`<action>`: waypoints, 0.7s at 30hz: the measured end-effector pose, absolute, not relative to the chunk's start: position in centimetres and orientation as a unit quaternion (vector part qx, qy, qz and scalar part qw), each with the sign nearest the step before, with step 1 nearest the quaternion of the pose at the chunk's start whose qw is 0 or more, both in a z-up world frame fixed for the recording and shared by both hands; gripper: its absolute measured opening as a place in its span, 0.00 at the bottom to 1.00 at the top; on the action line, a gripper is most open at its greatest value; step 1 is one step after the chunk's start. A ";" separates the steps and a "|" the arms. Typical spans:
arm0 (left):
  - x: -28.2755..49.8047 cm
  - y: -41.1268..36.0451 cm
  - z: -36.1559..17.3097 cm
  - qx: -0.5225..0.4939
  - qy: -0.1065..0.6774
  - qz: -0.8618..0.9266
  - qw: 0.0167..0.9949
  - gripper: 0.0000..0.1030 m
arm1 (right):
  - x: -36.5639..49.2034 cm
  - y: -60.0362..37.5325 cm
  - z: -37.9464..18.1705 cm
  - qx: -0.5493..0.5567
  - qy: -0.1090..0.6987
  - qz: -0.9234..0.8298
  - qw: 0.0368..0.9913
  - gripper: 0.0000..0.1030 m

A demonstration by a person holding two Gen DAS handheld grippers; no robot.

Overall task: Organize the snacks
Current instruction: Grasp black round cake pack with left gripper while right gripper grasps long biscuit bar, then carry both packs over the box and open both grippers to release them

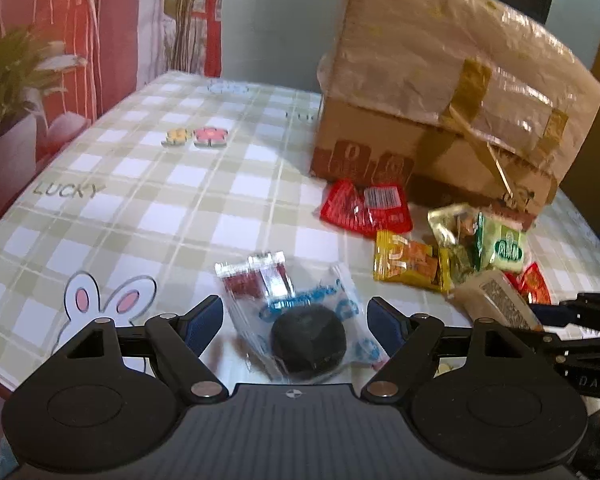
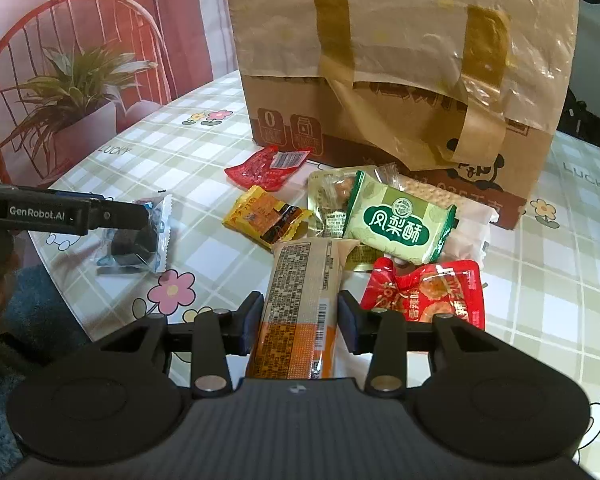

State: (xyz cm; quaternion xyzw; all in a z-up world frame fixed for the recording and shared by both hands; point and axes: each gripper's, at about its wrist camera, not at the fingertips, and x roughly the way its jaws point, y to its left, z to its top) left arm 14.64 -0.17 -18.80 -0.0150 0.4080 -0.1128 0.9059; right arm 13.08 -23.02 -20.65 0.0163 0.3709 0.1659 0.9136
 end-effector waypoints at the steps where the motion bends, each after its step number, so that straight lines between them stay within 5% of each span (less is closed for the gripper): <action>1: 14.7 -0.3 -18.9 -0.014 0.413 -0.115 0.903 0.78 | 13.1 -22.9 -20.7 0.016 0.372 0.167 0.913 0.41; 5: 14.6 -0.6 -19.1 -0.014 0.421 -0.119 0.899 0.78 | 13.2 -22.8 -20.8 0.014 0.375 0.170 0.911 0.41; 15: 14.5 0.0 -19.5 -0.034 0.423 -0.130 0.896 0.53 | 13.2 -23.0 -21.0 0.021 0.376 0.172 0.910 0.41; 21: 13.7 0.4 -18.3 -0.039 0.400 -0.135 0.906 0.50 | 13.0 -23.1 -20.5 0.025 0.365 0.169 0.915 0.40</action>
